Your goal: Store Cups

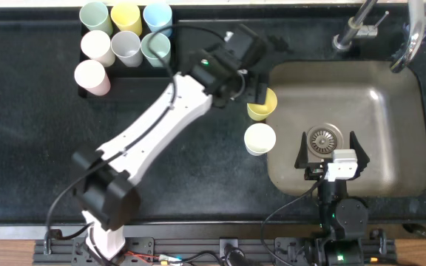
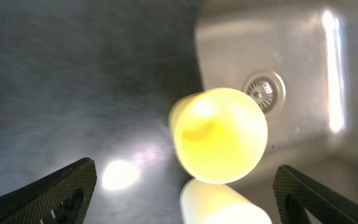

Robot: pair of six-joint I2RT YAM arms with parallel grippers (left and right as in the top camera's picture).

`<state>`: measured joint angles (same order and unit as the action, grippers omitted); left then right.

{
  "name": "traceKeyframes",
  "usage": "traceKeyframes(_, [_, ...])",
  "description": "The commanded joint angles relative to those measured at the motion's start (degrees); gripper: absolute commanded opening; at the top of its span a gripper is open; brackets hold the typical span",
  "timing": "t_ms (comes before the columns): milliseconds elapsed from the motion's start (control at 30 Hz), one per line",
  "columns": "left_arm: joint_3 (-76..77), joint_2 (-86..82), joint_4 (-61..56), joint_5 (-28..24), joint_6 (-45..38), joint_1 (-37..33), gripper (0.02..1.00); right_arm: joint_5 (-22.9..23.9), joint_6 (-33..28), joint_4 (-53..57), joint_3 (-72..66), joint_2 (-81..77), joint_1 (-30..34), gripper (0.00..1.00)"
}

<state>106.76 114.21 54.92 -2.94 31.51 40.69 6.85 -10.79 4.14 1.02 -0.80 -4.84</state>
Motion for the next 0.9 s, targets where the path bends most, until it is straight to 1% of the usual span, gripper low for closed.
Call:
traceKeyframes(33, [3.58, 2.01, 0.68, -1.55, 2.78, 1.2, 0.923, 0.22, -0.17, -0.35, -0.74, 0.59, 0.37, 0.993])
traceKeyframes(267, [3.58, 5.11, 2.03, -2.14, 3.1, 1.51, 0.893, 0.2, -0.17, -0.35, -0.74, 0.59, 0.37, 0.996])
traceKeyframes(500, [3.58, 7.93, 2.14, -2.38, 3.54, 1.51, 0.833, 0.2, -0.17, -0.35, -0.74, 0.59, 0.37, 0.996])
traceKeyframes(533, [3.58, 8.35, 2.21, -2.32, 3.85, 1.51, 0.812, 0.2, -0.17, -0.35, -0.74, 0.59, 0.37, 0.996])
traceKeyframes(600, [3.58, 9.31, 2.21, -2.1, 4.44, 1.51, 0.741, 0.22, -0.17, -0.35, -0.74, 0.59, 0.37, 0.998])
traceKeyframes(700, [3.58, 10.29, 2.19, -1.92, 5.03, 1.51, 0.492, 0.2, -0.17, -0.35, -0.74, 0.59, 0.37, 0.998])
traceKeyframes(733, [3.58, 10.54, 2.19, -1.95, 5.03, 1.51, 0.384, 0.2, -0.17, -0.35, -0.74, 0.59, 0.37, 0.996])
traceKeyframes(800, [3.58, 10.67, 2.08, -1.92, 5.03, 1.55, 0.244, 0.2, -0.17, -0.35, -0.74, 0.59, 0.37, 0.998])
traceKeyframes(833, [3.58, 10.67, 1.9, -1.92, 5.03, 1.57, 0.2, 0.2, -0.17, -0.35, -0.74, 0.59, 0.37, 0.998])
traceKeyframes(900, [3.58, 10.67, 1.46, -1.86, 5.01, 1.68, 0.148, 0.2, -0.15, -0.35, -0.74, 0.59, 0.37, 0.998])
